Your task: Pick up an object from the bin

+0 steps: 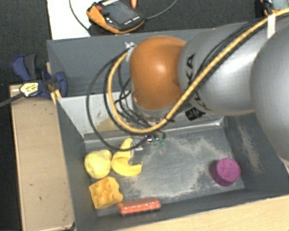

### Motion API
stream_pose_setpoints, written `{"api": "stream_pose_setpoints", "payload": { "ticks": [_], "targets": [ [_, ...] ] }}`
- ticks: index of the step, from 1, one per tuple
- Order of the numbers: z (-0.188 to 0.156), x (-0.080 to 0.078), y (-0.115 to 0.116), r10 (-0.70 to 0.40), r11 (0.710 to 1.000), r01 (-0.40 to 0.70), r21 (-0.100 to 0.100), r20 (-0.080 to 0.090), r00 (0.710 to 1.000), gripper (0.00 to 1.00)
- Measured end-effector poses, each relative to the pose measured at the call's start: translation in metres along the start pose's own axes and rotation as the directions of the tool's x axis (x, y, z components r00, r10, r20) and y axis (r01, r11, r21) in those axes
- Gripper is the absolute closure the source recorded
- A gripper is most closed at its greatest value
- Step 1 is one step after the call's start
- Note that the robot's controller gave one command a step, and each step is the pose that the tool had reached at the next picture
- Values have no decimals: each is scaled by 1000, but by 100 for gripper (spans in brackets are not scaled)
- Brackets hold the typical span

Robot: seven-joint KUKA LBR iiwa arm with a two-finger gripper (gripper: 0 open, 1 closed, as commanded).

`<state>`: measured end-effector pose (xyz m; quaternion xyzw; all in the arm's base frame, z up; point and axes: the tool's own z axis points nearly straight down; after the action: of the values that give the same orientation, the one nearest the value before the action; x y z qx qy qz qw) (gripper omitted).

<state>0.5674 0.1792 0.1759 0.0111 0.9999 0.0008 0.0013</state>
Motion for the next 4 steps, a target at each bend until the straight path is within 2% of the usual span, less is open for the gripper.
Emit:
{"api": "stream_pose_setpoints", "payload": {
  "ticks": [1, 2, 3, 4],
  "targets": [
    [0, 0, 0, -1, 1000, 1, 0, 0, 1000, 0],
    [70, 8, -5, -246, 969, 247, -4, 18, 969, 100],
    [70, 8, -5, -245, 970, 245, -4, 18, 969, 100],
    [-7, 7, -21, -226, 974, 226, -5, 29, 974, 100]
  ]
}}
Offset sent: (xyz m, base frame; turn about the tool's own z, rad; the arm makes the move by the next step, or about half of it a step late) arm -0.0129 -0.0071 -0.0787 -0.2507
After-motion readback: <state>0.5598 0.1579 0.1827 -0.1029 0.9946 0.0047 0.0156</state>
